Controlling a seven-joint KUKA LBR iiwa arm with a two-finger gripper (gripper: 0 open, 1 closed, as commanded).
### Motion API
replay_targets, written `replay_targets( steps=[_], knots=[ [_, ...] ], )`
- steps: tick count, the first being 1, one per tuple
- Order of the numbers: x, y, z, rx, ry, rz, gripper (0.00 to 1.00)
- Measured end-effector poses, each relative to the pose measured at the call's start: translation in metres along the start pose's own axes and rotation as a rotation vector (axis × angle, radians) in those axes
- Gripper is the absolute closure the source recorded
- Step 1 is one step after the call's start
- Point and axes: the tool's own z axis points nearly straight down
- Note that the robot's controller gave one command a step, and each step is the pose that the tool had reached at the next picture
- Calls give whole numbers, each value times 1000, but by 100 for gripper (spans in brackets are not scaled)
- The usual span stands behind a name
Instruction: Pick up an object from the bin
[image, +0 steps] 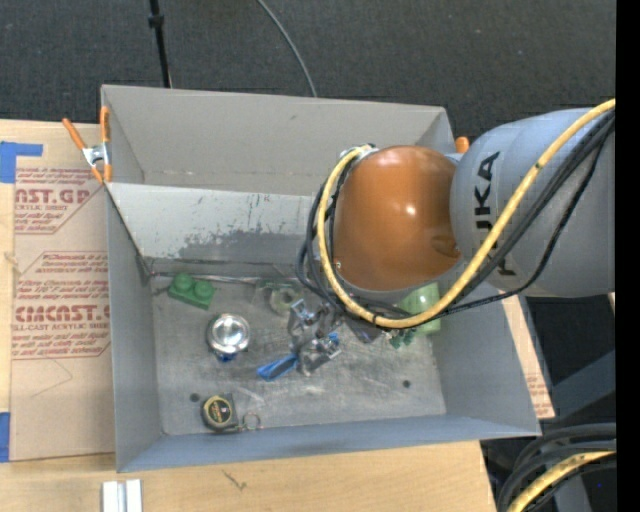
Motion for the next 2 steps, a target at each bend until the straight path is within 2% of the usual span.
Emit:
replay_targets(
  steps=[1,2],
  knots=[
    [-36,0,109,-6,11,-74,100],
    [-34,-1,-32,1,-2,-68,100]
  ],
)
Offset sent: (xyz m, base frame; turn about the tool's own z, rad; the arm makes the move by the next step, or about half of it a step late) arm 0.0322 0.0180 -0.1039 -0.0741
